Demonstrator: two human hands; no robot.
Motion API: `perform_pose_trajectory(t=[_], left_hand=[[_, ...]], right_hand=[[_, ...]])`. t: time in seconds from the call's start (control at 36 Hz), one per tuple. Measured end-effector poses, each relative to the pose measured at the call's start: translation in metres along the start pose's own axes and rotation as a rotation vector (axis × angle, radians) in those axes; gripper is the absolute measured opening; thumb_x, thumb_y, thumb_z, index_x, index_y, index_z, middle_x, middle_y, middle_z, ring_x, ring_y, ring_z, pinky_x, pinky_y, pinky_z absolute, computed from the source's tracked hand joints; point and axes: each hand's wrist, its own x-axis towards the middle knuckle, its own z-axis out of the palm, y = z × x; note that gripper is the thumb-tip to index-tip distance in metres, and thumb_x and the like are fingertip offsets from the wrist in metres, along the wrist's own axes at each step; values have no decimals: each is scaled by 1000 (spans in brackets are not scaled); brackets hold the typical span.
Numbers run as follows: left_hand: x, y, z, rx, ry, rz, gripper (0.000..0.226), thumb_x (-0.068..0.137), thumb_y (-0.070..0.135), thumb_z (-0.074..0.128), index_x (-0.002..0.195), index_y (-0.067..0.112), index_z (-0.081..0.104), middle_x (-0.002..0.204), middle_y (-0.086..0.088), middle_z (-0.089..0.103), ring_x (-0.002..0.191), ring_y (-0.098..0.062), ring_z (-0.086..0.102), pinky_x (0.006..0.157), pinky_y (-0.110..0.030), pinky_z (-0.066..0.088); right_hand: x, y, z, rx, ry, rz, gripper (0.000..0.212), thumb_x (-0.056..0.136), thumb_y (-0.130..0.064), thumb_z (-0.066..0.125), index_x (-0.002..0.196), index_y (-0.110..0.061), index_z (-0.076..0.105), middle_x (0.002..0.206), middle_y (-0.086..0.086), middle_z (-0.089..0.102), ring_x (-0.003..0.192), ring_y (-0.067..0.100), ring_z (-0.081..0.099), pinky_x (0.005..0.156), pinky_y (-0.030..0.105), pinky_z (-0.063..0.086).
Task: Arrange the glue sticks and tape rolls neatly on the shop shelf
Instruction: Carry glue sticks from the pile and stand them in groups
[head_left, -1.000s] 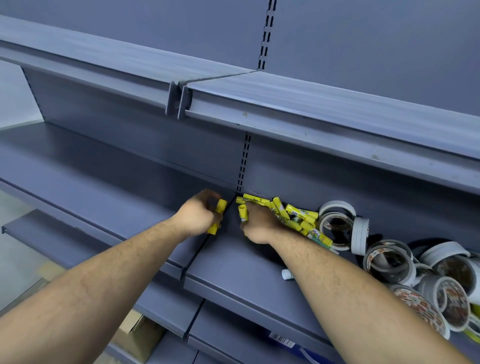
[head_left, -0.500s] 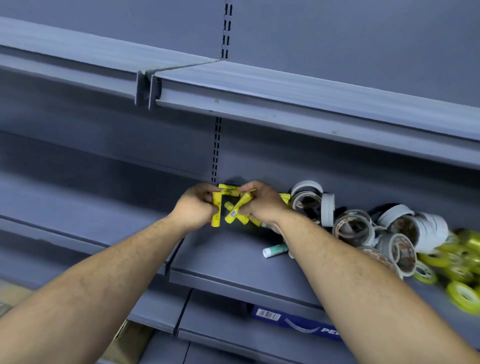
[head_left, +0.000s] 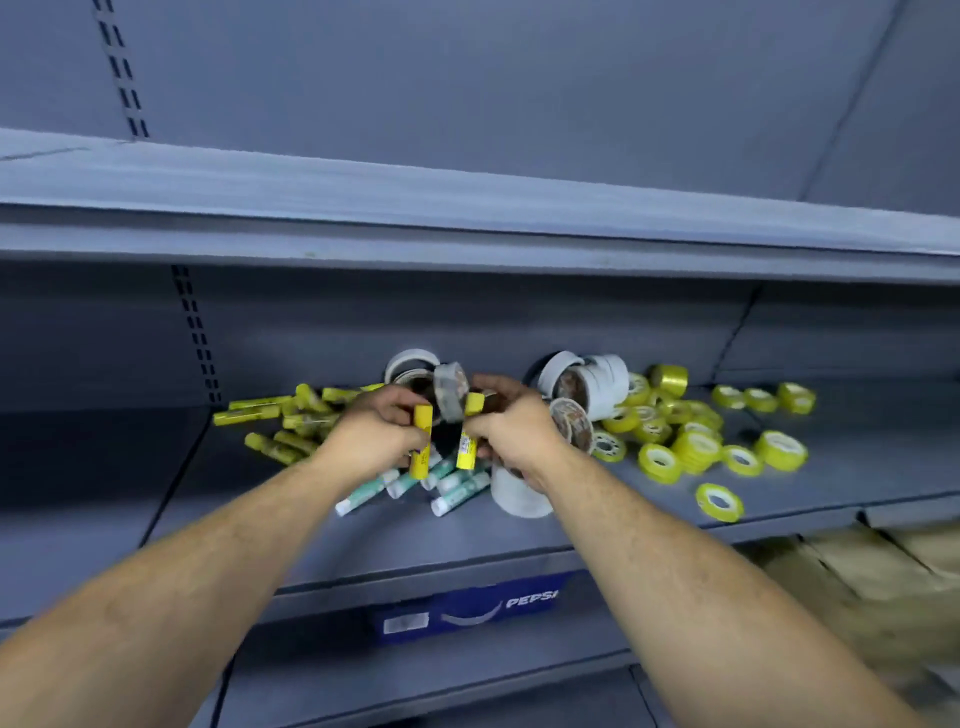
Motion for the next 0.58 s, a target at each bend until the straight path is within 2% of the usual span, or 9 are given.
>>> perform_pose_trajectory(t=[0.06, 0.11, 0.17, 0.25, 0.33, 0.44, 0.5, 0.58], left_hand=[[-1, 12, 34, 22, -46, 33, 35, 75, -7, 69, 101, 15, 63, 76, -6, 61, 64, -24, 62, 60, -33, 52], [-3, 24, 72, 44, -88, 61, 32, 78, -12, 65, 96, 15, 64, 68, -4, 55, 59, -20, 55, 54, -29, 49], [-7, 34, 111, 50, -136, 88, 31, 78, -14, 64, 94, 12, 64, 70, -8, 55, 58, -22, 55, 52, -30, 50], [-15, 51, 174, 63, -205, 118, 27, 77, -13, 64, 94, 8, 65, 71, -10, 57, 62, -24, 58, 61, -44, 55], [-28, 71, 243, 61, -257, 144, 25, 73, -9, 66, 93, 7, 65, 68, -5, 59, 66, -24, 61, 71, -54, 58], [-43, 97, 343, 71, -301, 209, 25, 76, -10, 64, 86, 13, 68, 68, -3, 64, 63, -21, 63, 67, -45, 59], [-53, 109, 389, 71, -321, 230, 25, 78, -8, 63, 89, 14, 67, 68, 0, 61, 59, -18, 62, 61, -37, 59], [-64, 123, 449, 74, -383, 280, 30, 77, -7, 62, 95, 17, 68, 64, 3, 60, 54, -19, 59, 60, -41, 57]], right_hand=[[-11, 4, -35, -48, 84, -23, 40, 75, 3, 70, 102, -26, 64, 93, 8, 72, 63, 20, 64, 53, 29, 51], [-21, 11, -73, -54, 134, -41, 37, 75, 4, 70, 93, -27, 62, 89, 4, 71, 70, 18, 65, 60, 32, 52], [-35, 20, -112, -54, 178, -60, 40, 76, 10, 68, 89, -27, 62, 82, -2, 68, 72, 16, 64, 66, 38, 54], [-59, 37, -175, -72, 266, -57, 38, 76, 8, 70, 94, -25, 64, 84, -3, 66, 74, 15, 63, 70, 37, 55], [-86, 49, -237, -97, 337, -42, 39, 75, 7, 70, 99, -23, 65, 83, -5, 66, 69, 15, 62, 64, 31, 52], [-127, 67, -326, -136, 451, -28, 36, 76, 5, 68, 101, -23, 67, 85, -5, 67, 70, 14, 61, 65, 32, 53], [-146, 76, -367, -156, 516, -20, 36, 76, 4, 68, 92, -28, 66, 83, -5, 67, 69, 14, 60, 64, 31, 52], [-173, 85, -422, -184, 610, -4, 35, 76, 3, 68, 90, -28, 63, 76, -12, 62, 70, 13, 60, 70, 31, 52]])
